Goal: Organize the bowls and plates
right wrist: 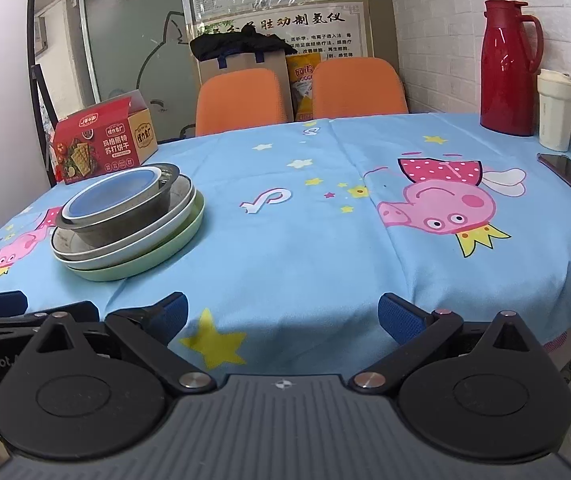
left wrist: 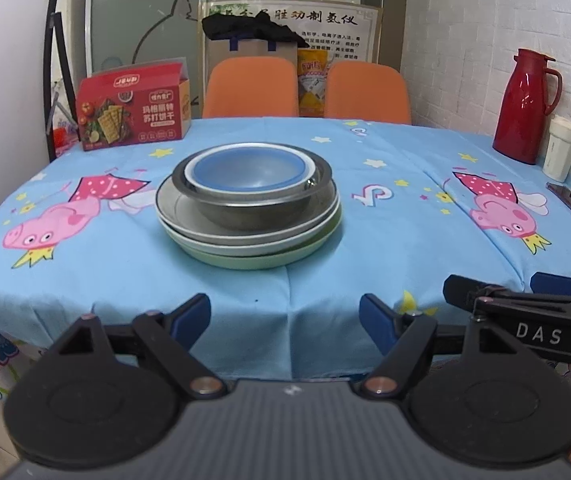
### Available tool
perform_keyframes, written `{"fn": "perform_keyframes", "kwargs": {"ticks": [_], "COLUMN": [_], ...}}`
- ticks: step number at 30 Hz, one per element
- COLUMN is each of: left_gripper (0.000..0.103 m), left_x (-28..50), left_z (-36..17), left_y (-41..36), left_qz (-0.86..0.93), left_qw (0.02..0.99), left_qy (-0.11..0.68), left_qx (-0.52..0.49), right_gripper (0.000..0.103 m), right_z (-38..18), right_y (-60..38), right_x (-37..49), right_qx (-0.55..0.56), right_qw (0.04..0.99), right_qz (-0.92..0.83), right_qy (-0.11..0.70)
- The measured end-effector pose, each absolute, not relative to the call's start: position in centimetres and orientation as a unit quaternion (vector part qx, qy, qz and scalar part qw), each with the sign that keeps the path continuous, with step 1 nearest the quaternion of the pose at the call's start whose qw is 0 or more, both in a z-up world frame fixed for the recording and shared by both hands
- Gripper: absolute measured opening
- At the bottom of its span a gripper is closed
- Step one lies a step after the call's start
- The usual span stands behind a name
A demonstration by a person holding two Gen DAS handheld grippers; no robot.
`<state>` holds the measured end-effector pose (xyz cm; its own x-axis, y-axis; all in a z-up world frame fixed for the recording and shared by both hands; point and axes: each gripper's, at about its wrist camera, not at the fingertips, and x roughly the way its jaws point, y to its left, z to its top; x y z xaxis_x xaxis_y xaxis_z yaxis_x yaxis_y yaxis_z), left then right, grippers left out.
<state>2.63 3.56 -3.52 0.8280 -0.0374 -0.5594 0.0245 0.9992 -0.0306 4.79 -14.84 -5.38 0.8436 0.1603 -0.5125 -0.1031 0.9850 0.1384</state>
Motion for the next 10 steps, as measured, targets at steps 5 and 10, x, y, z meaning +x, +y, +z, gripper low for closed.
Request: {"fn": "perform_keyframes", "kwargs": {"ticks": [5,10], "left_gripper": [0.076,0.077], "left_x": [2.43,2.43], "left_z": [-3.65,-3.81], "left_y": [3.63,4.17], "left_qz": [-0.021,-0.014], "left_qw": [0.957,0.956], "left_qy": [0.288,0.291], "left_qx": [-0.011,-0.025], "right_gripper": [0.103,0.103], "right_z": [-5.41,-5.48], "right_y": [-14.61,-14.54], "right_x": [4.36,4.09], "right_qx": [0.044,0.047], "right_qw": [0.960,0.960], "right_qz": [0.062,0.066], "right_qy": [0.271,0.270]}}
